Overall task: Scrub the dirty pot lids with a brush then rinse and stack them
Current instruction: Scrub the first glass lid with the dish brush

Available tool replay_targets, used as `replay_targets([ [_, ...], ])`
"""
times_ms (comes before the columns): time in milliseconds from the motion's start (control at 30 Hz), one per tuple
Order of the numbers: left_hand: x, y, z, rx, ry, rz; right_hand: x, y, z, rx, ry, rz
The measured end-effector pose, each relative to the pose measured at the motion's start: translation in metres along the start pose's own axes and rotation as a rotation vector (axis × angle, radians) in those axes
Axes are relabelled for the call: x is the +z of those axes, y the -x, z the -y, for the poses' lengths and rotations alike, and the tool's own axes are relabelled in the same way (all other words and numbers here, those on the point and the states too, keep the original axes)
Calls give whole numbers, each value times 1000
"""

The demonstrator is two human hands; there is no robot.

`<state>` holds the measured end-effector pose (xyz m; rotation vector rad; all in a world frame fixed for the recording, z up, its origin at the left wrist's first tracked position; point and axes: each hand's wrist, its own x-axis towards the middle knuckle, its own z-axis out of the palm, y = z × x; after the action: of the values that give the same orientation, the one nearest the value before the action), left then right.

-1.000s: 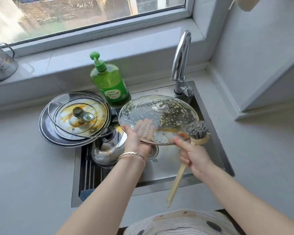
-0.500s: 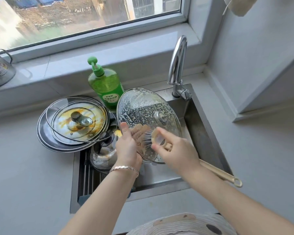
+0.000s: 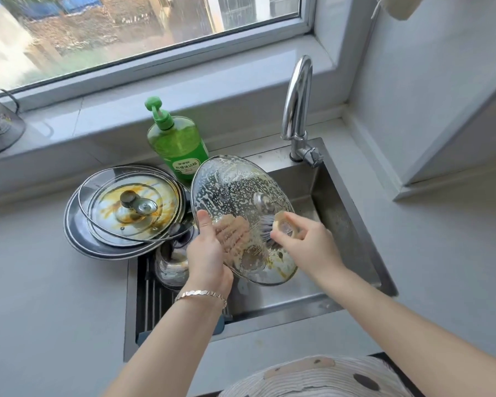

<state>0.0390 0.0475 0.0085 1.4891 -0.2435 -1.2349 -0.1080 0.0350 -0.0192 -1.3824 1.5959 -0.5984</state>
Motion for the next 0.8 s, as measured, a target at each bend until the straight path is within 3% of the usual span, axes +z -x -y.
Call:
replay_targets([
  [133, -7, 0, 0, -14, -30, -20, 8, 16, 15, -160, 20, 119],
  [267, -10, -4, -3, -86, 87, -33, -7, -5, -9, 13, 39, 2],
  [433, -13, -7, -4, -113, 116, -54, -3, 31, -23, -27, 10, 104],
  [533, -6, -3, -1, -110, 102, -47, -9, 6, -24, 90, 11, -18],
  [733, -7, -6, -4, -97, 79, -50, 8, 42, 1, -180, 80, 121],
  [800, -12, -5, -2, -111, 102, -31, -3, 38, -9, -117, 135, 126],
])
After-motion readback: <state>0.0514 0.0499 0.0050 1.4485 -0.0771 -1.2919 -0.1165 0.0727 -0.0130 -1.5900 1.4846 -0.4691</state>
